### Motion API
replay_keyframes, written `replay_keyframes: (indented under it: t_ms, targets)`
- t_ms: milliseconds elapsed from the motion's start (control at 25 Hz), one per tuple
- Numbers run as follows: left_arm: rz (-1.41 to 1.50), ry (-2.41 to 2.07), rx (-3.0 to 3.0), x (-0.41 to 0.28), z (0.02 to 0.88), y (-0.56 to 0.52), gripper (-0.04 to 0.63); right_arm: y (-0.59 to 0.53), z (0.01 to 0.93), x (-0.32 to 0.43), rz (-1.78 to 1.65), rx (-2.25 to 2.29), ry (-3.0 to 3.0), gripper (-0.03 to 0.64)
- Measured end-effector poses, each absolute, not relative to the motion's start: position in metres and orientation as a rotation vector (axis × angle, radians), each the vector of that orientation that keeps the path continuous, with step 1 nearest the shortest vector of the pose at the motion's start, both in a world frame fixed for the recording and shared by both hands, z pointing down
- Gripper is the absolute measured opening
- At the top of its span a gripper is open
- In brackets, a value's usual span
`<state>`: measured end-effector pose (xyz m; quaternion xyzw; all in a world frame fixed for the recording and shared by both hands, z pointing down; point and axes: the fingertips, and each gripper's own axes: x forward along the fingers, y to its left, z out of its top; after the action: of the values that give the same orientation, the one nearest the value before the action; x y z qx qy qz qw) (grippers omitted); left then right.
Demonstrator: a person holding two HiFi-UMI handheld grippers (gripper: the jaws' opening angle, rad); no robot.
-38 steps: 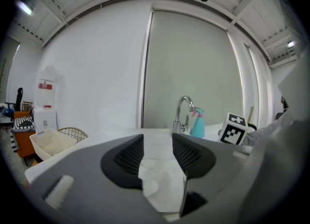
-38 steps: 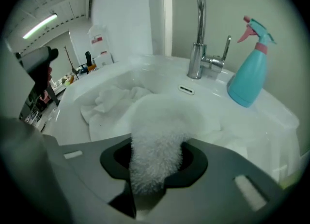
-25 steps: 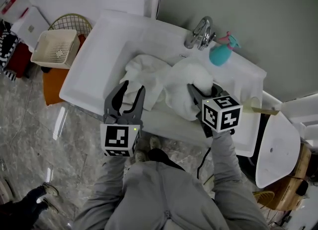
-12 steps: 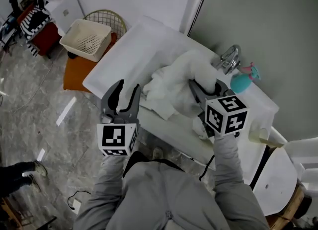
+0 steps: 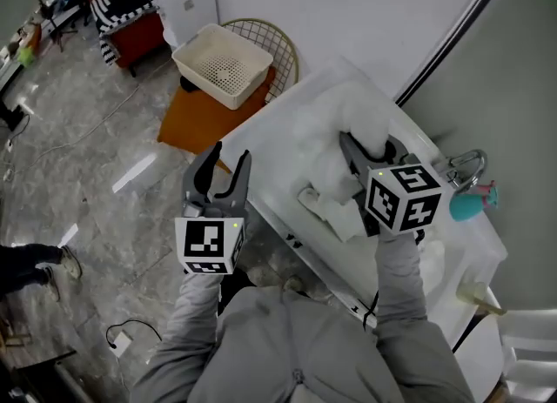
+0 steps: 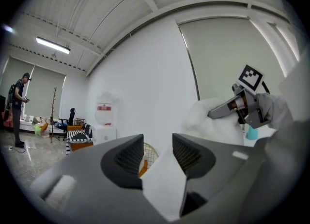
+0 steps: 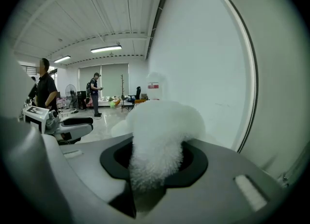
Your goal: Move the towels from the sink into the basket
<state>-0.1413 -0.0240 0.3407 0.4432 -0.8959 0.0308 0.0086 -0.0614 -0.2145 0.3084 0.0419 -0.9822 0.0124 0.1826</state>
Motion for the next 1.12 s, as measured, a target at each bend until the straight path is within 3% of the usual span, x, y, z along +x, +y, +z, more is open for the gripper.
replay_keyframes:
  t_ms: [600,1120]
  targets:
    - [0.114,-2.879,1.348,-0.362,0.313,0.099,0.235,-0.115,0.276,-0.323,0.0,0.101,-2.834,0.127]
    - [0.154,-2.91,1.201,-0.497,0.325,0.113,0.235,-0.138,0.332,-0.506,0.033,0.075,-2.733,0.127]
